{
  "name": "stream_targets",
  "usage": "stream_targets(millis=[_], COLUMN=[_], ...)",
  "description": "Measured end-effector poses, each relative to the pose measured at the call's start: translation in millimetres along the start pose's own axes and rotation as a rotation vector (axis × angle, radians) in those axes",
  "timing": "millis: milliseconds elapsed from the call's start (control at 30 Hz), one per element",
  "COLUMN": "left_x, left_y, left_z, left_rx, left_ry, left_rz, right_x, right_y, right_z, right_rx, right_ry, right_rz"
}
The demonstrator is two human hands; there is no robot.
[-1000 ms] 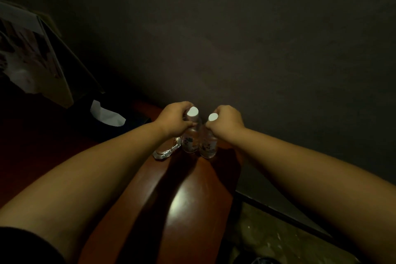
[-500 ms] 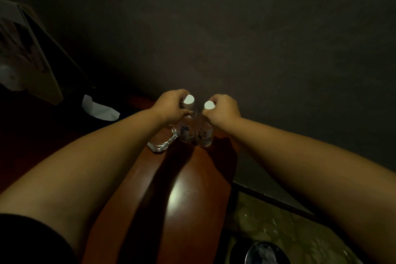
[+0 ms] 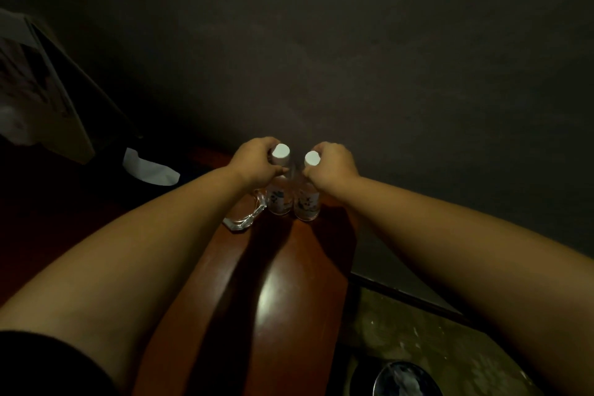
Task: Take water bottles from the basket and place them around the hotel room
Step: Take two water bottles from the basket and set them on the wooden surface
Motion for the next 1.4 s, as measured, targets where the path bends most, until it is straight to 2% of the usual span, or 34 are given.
stream_targets(millis=[367,500,667,700,867,1033,1167,1400], left_x=[2,8,25,29,62,112,161,326], left_y=[2,-7,-39,-34,72,171,226,329], left_z=[1,17,107,129,212,284,364,549], left_rx=[0.033,0.115,-0.122,-0.163,-0.314,-0.546,-0.633,-0.643], left_ry=[-0.063,-0.108,0.184,0.245,0.377,0.512,0.653,1.048], left_rz=[-0.032,-0.069,0.105,0.098,-0.324,-0.576,-0.652,-0.61], right_x=[12,19,31,37,85,158,247,465], right_y=[2,-17,-63,-71,-119,-193,-265,-382], right_z=[22,50,78,83,120,187,259,380], right_rx=[-0.108,-0.051,0.035,0.04,0.122,0.142,0.119,0.057], right_ry=[0.054,0.089,0.144,0.148,0.164,0.269,0.389,0.642], right_rz=[-0.052,-0.114,-0.141,-0.152,-0.166,-0.124,-0.025,0.239])
Point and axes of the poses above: each hand's wrist, its own x-axis away from the middle knuckle, its own y-axis out of the palm, z = x × y, the point moved 10 cm from there along -x, towards the middle knuckle, and after that the axes turned 13 degrees about -x, right-handed, at the moved point
